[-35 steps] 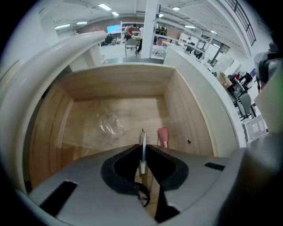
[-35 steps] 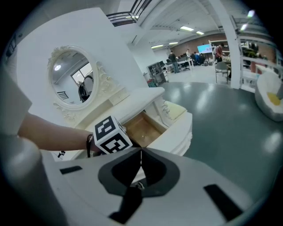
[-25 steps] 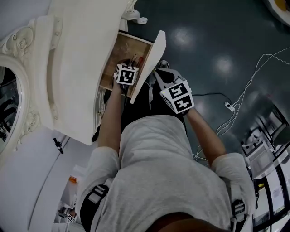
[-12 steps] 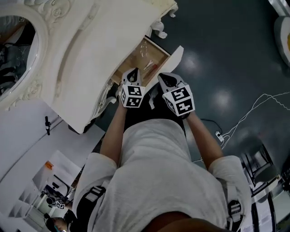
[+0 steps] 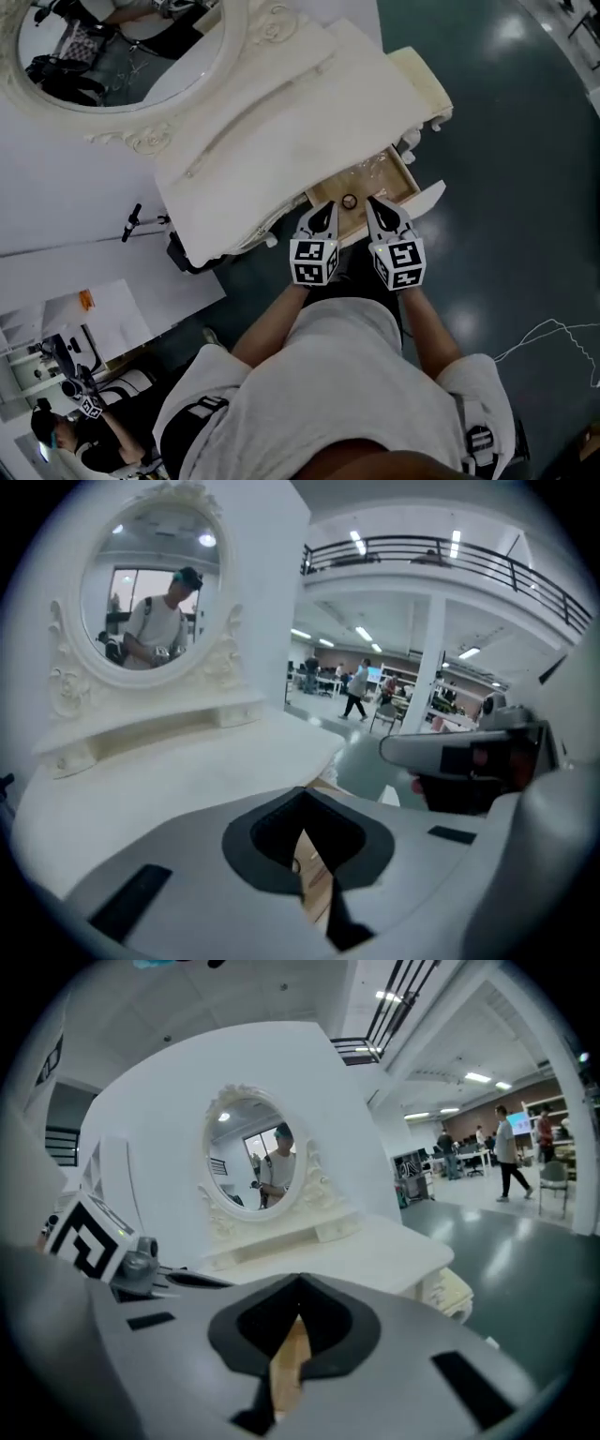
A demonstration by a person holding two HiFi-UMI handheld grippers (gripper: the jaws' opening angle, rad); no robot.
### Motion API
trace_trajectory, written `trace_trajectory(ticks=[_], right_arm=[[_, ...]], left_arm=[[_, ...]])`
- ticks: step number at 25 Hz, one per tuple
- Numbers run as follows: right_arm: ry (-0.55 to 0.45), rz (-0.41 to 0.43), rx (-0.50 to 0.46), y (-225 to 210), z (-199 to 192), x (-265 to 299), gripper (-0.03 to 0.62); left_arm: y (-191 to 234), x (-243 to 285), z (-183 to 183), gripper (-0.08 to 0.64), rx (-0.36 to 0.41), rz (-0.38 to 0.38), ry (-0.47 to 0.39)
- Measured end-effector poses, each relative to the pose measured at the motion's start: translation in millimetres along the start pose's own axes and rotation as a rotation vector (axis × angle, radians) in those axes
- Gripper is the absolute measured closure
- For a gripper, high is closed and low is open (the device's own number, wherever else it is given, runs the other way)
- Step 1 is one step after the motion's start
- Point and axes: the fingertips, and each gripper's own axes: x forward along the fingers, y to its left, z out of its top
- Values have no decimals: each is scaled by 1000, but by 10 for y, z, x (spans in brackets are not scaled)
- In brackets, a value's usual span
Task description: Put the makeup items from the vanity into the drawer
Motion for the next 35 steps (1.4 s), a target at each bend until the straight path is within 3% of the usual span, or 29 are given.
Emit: trace_trajectory(ticks=[8,14,21,30,35], right_arm=[[-64,6,-133,621,453,15,577],[-89,-75,-248,1082,543,-377,577],[-93,-66,-290,1430,424,-683,577],[-91,-122,-312,1495,324,-1016,577],[-85,-126,-349,1602,256,-1220,577]], left_arm=[[243,-729,547,554,1,86,-226],[252,-1400,632,554,-25,80,-329],[53,-1643,470,554,-41,36,-340],[-245,-1854,367,554,-9,-31,-366],[-383,-2035,291,554,-51,-36,-392]])
